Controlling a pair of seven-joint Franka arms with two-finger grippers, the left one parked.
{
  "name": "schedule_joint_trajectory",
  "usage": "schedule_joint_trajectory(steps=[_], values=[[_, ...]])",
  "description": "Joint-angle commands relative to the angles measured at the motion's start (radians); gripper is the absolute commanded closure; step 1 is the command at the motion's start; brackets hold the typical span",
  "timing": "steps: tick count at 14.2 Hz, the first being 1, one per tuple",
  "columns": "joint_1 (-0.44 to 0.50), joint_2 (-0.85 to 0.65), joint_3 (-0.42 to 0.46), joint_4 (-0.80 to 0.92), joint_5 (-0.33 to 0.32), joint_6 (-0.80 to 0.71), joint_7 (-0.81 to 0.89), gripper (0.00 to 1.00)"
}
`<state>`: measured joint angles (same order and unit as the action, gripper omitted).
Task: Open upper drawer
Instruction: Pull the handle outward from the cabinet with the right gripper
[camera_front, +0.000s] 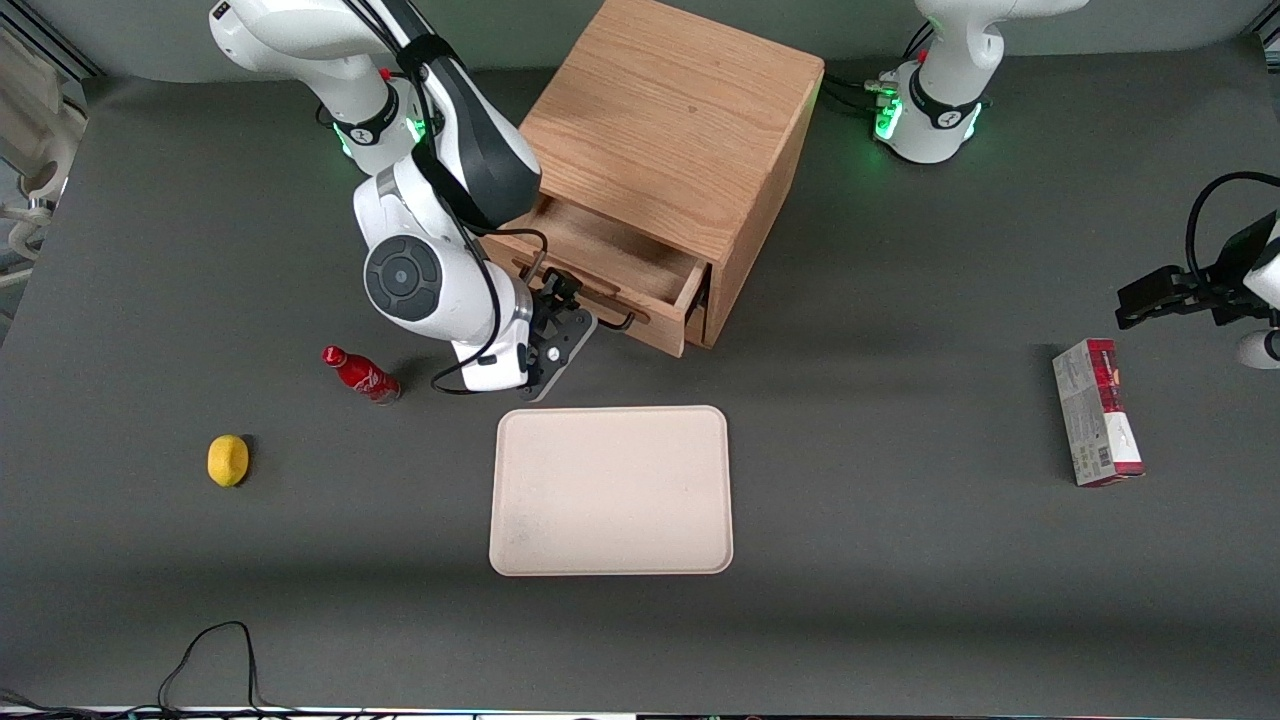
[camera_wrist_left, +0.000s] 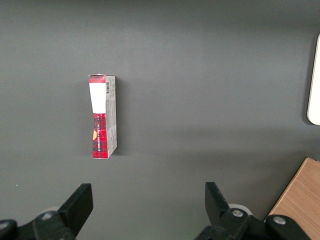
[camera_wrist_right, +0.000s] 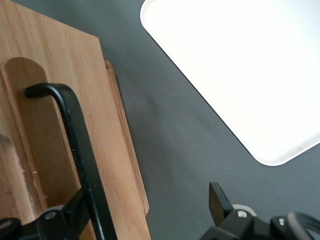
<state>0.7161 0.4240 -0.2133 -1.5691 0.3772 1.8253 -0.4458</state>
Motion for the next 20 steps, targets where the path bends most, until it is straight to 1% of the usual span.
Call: schedule_joint_trajectory(steps=[1,7,11,20], values=[[-0.021,0.018,0.003,0.018,0.014,0.008,-0.025,0.0],[-0.03,0.052,0.003,0.052,0.015,0.017,-0.051,0.0],[-0.07,0.071,0.005,0.073,0.019,0.019,-0.051,0.0],[-0.087,0.098,0.005,0.123,0.028,0.016,-0.063,0.0]])
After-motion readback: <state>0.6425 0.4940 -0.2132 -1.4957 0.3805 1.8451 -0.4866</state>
